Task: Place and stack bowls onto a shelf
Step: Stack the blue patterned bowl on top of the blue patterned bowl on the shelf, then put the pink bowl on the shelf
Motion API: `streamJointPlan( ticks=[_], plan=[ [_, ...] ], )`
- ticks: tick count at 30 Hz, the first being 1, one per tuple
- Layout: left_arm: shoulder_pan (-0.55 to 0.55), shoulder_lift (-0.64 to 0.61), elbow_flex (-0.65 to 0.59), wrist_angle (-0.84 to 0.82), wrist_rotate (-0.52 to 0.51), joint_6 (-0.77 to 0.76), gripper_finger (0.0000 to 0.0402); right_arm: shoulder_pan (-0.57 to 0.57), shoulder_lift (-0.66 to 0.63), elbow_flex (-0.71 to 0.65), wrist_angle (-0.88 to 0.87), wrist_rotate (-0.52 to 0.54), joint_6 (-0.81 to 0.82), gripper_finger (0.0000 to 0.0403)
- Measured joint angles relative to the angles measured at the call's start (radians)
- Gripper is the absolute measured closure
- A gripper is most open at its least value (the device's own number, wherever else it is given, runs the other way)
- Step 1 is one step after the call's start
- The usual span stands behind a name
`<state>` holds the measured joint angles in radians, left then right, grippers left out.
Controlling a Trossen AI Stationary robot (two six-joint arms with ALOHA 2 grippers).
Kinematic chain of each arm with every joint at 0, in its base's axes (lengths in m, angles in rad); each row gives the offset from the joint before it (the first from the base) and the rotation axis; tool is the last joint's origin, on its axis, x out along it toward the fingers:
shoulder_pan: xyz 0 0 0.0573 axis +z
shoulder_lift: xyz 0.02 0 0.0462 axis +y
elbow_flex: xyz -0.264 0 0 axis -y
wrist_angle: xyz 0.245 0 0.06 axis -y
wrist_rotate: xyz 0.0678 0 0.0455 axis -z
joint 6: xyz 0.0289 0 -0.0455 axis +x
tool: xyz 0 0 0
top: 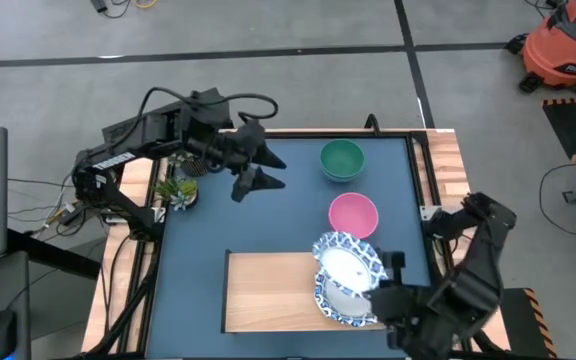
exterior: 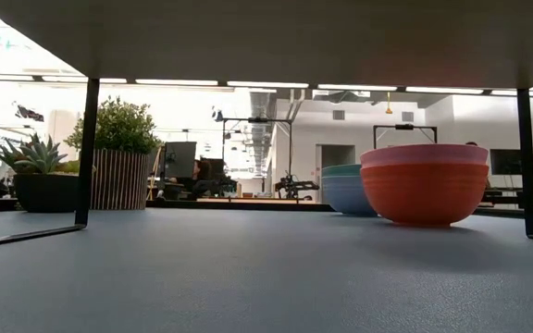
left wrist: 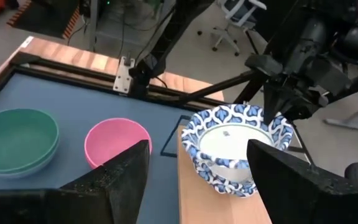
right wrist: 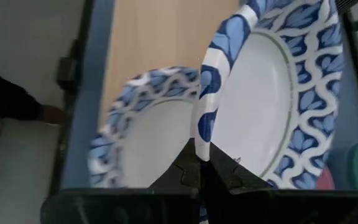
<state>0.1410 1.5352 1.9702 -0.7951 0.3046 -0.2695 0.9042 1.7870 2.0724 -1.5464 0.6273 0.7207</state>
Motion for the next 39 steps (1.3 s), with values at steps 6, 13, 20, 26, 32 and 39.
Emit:
streamJointPlan(
  ticks=[6,13,20,26,32,39],
  plan=[
    [0.000,0.000,0.005,-0.002,-0.007,0.000,0.0148,0.063,0.000,0.000,-0.007,-0.008,0.058,0.0383],
    [-0.003,0.000,0.005,-0.002,-0.021,-0.004,0.0148,0.043,0.000,0.000,-0.024,-0.130,0.010,0.0383],
    [-0.003,0.000,0.005,-0.015,-0.021,-0.005,0.0148,0.003,0.000,0.000,-0.024,-0.207,0.004,0.0330],
    [-0.003,0.000,0.005,-0.023,-0.023,-0.002,0.0148,-0.021,0.000,0.000,-0.017,-0.212,0.005,0.0263],
    [-0.003,0.000,0.005,-0.023,-0.023,-0.001,0.0148,-0.044,0.001,0.000,0.040,-0.305,0.005,0.0182],
    [-0.002,0.000,0.005,-0.023,-0.024,-0.002,0.0148,-0.055,0.000,0.008,0.156,-0.468,0.048,0.0149]
  ],
)
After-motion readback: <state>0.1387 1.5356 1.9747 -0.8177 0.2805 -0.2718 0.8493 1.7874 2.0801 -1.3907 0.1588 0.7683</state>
